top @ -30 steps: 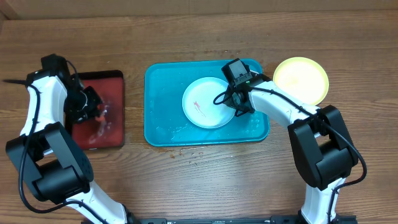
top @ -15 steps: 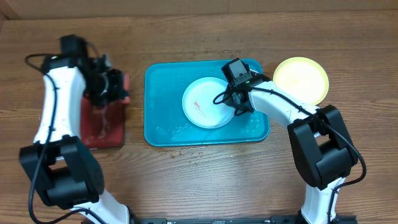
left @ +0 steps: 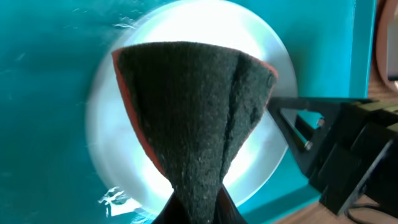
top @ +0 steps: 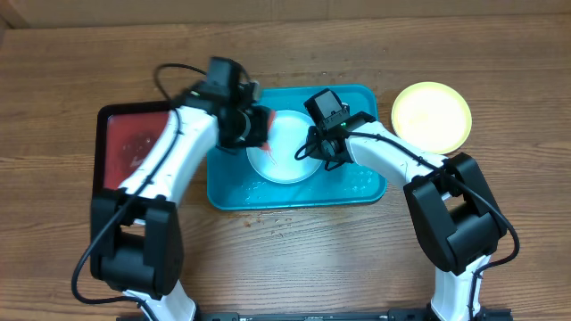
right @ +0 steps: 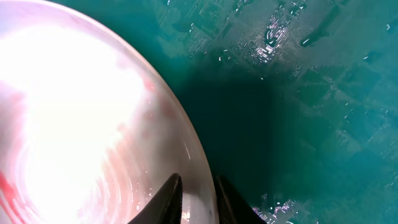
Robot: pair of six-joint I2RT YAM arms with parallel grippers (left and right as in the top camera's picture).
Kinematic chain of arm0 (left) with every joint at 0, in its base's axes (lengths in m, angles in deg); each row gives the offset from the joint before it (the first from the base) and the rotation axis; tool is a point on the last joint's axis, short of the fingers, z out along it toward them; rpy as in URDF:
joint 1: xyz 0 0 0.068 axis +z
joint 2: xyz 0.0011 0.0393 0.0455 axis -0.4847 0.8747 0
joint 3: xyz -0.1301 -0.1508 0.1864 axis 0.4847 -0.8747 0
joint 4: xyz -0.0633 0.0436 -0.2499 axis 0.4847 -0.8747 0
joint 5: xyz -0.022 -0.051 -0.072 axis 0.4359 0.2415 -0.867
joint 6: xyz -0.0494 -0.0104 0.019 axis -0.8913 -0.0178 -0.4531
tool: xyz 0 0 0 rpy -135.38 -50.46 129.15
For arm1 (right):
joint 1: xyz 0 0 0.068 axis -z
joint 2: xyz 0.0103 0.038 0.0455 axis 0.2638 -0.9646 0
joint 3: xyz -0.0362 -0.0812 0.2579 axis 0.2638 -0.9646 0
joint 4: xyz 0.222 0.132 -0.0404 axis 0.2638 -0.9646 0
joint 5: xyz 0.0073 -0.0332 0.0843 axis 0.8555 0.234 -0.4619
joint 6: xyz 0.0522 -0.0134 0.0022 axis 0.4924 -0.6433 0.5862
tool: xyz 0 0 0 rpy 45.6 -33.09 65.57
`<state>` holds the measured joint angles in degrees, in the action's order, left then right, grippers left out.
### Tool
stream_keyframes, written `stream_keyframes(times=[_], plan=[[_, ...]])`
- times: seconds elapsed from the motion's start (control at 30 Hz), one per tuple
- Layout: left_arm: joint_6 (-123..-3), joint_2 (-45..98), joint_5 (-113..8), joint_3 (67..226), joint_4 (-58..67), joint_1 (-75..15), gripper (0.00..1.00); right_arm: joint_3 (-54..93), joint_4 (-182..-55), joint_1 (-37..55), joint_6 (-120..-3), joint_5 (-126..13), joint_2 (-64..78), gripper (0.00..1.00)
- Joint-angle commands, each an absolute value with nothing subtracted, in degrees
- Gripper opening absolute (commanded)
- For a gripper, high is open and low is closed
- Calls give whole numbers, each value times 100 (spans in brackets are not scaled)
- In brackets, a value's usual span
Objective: Clean dirty plates on tray and stack at the side
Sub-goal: 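Scrub the light-blue plate with the sponge while the right gripper holds it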
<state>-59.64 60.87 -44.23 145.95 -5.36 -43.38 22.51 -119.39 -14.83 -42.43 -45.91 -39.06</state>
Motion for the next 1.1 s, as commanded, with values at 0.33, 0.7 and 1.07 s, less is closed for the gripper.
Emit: stream_keyframes(times=[0.33,0.7,1.07], plan=[[-6550,6616,-3898,14099,294,-5138,17,2177,-11987,-1492,-4313,-4617,-4101,21],[-6412,6616,-3863,14376,211,-4880,74,2177,-12029,-1492,-4313,-4571,-4101,23],[-6028,6660,-3881,14549,115,-4874,48,2177,-12018,-1490,-4311,-4418,-4101,29]])
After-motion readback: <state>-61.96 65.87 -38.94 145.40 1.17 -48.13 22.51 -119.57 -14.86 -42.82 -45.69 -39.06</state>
